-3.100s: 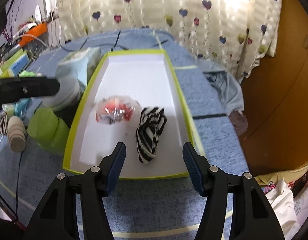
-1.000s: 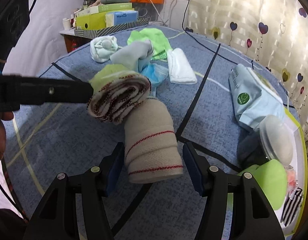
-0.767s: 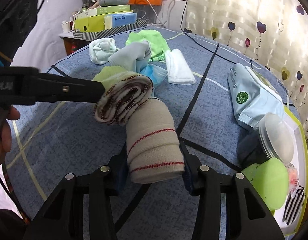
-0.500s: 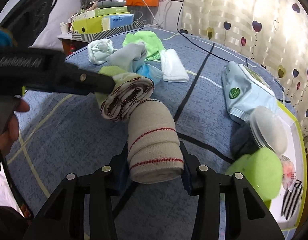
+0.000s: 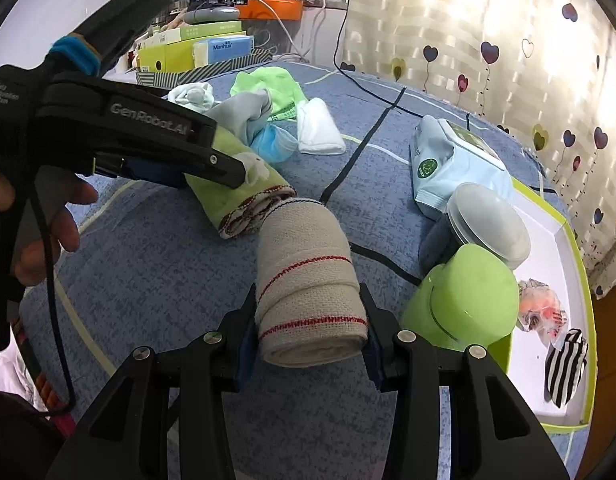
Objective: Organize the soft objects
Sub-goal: 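Grasp the green rolled towel with the left tool while the right grasps the bandage roll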
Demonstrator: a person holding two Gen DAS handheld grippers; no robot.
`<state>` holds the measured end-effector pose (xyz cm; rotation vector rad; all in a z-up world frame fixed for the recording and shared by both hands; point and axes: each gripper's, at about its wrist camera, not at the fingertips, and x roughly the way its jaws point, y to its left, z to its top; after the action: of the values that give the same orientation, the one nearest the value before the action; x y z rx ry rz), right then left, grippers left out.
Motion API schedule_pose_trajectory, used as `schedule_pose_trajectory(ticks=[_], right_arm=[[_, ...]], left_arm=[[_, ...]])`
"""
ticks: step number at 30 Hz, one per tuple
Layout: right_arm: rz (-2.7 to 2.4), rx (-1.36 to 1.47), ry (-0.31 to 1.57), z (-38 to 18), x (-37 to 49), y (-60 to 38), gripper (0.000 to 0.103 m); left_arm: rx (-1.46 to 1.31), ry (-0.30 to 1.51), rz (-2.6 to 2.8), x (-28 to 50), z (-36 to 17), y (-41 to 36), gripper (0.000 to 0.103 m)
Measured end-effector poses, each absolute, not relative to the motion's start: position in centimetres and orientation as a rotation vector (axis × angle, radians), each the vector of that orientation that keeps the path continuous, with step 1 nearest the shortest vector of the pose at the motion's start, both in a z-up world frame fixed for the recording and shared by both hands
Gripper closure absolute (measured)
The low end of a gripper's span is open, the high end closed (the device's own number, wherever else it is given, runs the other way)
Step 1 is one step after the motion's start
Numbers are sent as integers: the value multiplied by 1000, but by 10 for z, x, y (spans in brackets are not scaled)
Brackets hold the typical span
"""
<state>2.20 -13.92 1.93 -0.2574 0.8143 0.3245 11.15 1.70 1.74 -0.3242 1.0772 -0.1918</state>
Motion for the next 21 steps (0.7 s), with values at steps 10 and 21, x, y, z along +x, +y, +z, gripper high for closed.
schedule_pose_trajectory(ticks=[10,21], right_arm=[[314,-244,812,18,23,-145,59],[305,-217,806,21,21,-151,59]], left_arm=[[-342,1077,-204,116,16,7,55],[-308,1031,-228,105,26,3,81]])
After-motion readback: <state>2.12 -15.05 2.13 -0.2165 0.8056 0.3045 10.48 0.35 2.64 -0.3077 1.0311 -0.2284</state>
